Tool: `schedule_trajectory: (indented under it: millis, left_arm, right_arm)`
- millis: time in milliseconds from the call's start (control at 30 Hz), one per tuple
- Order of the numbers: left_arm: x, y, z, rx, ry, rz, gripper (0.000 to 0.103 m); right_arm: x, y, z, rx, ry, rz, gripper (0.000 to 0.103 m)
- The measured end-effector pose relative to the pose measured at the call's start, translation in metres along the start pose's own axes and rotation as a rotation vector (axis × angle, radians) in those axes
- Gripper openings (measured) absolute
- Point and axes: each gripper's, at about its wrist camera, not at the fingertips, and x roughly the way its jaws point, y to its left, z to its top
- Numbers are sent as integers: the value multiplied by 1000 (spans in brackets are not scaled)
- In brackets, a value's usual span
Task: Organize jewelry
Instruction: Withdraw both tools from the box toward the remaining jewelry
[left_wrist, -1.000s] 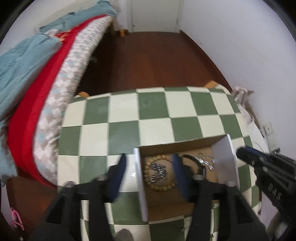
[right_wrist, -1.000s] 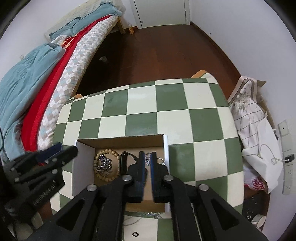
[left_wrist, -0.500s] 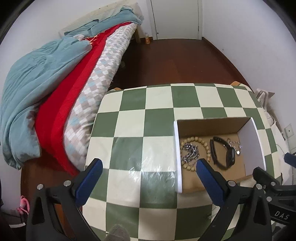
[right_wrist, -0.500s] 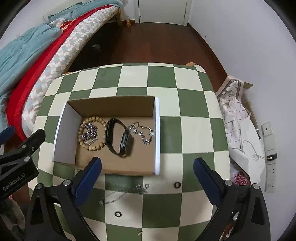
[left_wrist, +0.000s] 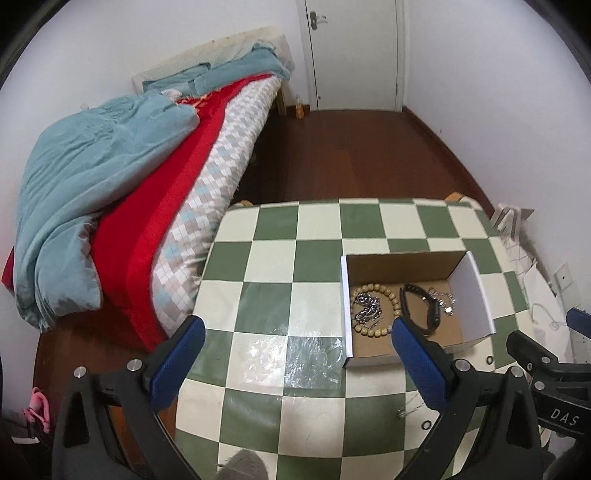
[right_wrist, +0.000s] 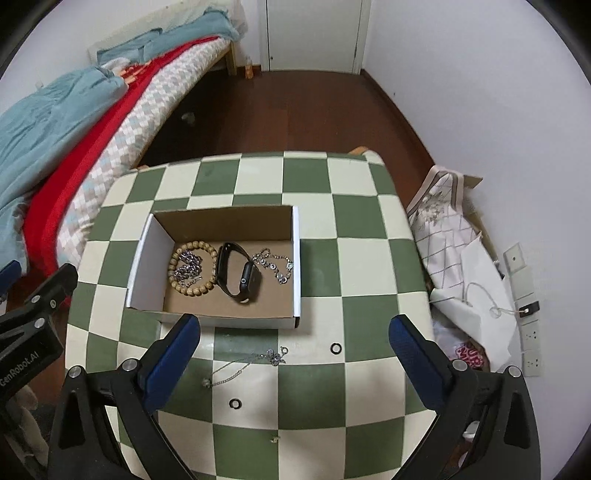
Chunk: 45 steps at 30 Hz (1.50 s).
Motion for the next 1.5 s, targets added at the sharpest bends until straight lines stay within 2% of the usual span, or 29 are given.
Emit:
schedule_trajectory:
  millis: [333, 500, 567, 633, 667, 733, 767, 800, 967, 1067, 1133, 1167, 1200, 1233, 1267, 1300, 1367, 1500]
  left_arm:
    - [-57, 15, -11, -30, -98, -2, 103]
    - [-69, 23, -28, -50, -122, 79, 103]
    - [-62, 23, -39, -43, -119, 150, 103]
    - [-46, 22, -55, -34, -83, 185, 103]
    - [-37, 23, -62, -32, -58, 192, 103]
    - [-19, 23, -75, -32, -9, 197, 103]
    - [-9, 24, -82, -29, 17, 207, 103]
    - [1, 25, -89, -28, 44, 212, 103]
    - [33, 31, -114, -28, 126, 239, 103]
    - [43, 35, -121, -33, 156, 239, 103]
    - [48, 36, -124, -36, 168, 237, 103]
    - [50, 37, -125, -36, 176, 234, 103]
    - [52, 37, -126, -39, 181, 229, 103]
    - [53, 37, -127, -41, 187, 226, 103]
    - [55, 36, -126, -40, 190, 224, 103]
    - [55, 35, -127, -38, 194, 220, 103]
    - [57, 31, -126, -34, 197, 205, 103]
    - [56, 13, -123, -9, 194, 146, 103]
  right_arm:
    - [-70, 3, -16, 3, -129, 10, 103]
    - [-83, -2, -35, 40, -127, 47, 103]
    - [-73, -4, -48, 57, -104, 42, 103]
    - [-54, -4, -65, 72, -66, 60, 103]
    - [-42, -3, -72, 73, -44, 75, 100]
    - [-9, 3, -90, 76, 23, 109, 86]
    - [4, 6, -97, 75, 48, 119, 75]
    - [21, 11, -104, 73, 78, 131, 68]
    - [75, 32, -125, 44, 121, 128, 56]
    - [90, 44, -132, 16, 129, 128, 53]
    - [92, 51, -134, -22, 104, 108, 51]
    - [92, 54, -135, -36, 96, 95, 47]
    - [92, 56, -136, -50, 88, 85, 36]
    - [93, 59, -138, -66, 82, 72, 30]
    - [92, 60, -138, -81, 76, 63, 18]
    - [92, 62, -139, -90, 72, 61, 12]
    - [90, 60, -141, -90, 65, 68, 12]
    - [84, 34, -142, -7, 62, 104, 12]
